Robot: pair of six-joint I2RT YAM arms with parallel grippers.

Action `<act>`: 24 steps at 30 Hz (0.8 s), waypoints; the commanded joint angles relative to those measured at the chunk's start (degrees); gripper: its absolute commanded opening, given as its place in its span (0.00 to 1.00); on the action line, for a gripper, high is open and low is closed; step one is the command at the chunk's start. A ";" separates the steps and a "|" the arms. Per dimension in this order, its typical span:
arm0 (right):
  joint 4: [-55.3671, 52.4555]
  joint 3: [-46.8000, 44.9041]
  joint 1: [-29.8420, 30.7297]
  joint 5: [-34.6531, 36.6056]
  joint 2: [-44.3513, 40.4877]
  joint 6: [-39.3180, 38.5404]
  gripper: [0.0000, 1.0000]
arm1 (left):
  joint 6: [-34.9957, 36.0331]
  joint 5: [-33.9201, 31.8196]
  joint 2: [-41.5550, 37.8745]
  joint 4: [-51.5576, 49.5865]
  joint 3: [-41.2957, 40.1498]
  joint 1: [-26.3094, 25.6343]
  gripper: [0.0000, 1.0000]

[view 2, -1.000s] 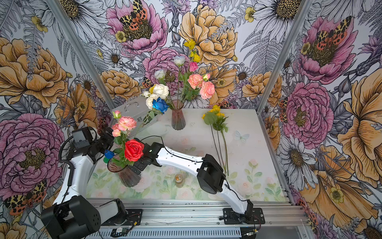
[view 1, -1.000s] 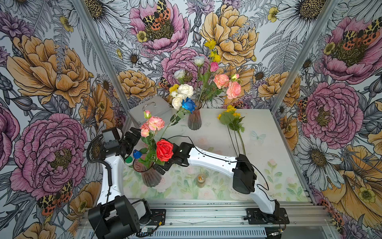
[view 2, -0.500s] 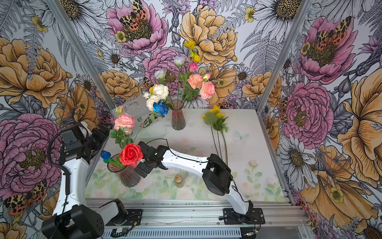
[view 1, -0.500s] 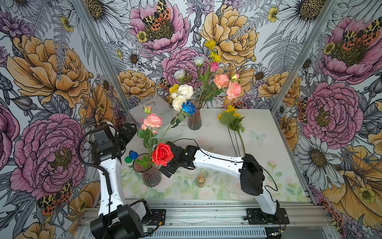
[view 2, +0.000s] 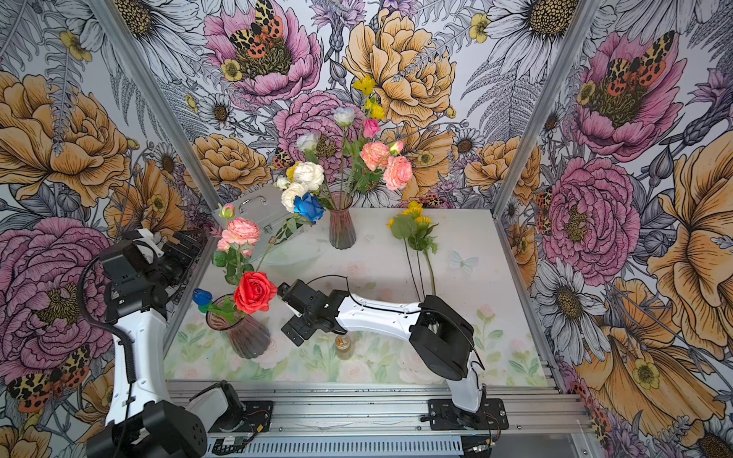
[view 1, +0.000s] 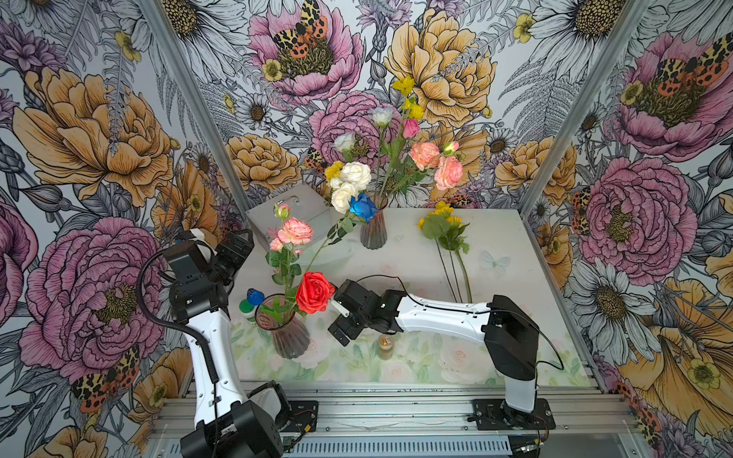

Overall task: Pick out yellow flowers from the vase
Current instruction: Move the vase to the center of the board.

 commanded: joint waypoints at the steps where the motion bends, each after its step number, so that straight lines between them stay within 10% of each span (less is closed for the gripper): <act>1: 13.53 -5.80 1.88 -2.31 -4.14 2.66 1.00 | -2.34 3.63 -1.27 3.91 -1.60 1.19 0.99; 12: 36.62 -15.58 8.94 0.29 -1.35 7.05 1.00 | -7.90 5.97 -1.31 7.72 -2.22 4.66 0.99; 24: 36.86 -7.35 14.17 12.63 7.16 7.81 1.00 | -15.62 6.56 1.31 11.08 -3.11 9.38 0.99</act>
